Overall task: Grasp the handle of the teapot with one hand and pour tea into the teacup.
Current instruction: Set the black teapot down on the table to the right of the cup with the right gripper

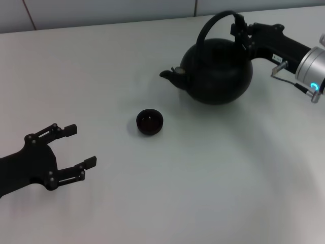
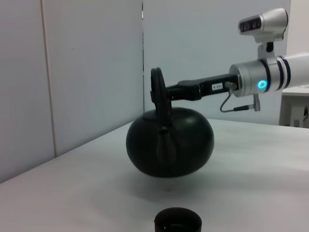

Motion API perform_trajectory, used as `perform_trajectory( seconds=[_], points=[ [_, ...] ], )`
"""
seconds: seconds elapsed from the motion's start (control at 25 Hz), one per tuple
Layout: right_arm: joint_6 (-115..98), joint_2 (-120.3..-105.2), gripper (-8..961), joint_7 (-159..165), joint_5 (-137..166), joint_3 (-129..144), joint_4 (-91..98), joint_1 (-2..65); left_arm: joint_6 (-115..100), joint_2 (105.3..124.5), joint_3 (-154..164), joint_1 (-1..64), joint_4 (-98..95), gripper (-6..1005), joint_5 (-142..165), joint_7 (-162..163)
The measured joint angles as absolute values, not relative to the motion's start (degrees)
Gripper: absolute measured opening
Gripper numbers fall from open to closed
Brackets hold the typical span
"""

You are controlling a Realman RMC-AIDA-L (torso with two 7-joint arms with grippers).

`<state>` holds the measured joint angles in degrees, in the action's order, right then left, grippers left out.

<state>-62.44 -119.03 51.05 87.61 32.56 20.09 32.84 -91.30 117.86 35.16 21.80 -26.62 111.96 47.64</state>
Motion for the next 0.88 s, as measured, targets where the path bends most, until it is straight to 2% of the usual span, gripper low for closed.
perform_trajectory(
  seconds=[0.88],
  points=[
    [-65.95,-119.35,101,45.67,85.76,32.34,19.21,28.32,-91.5,117.95,35.24,21.8,-26.19,864,111.96,47.76]
  ],
)
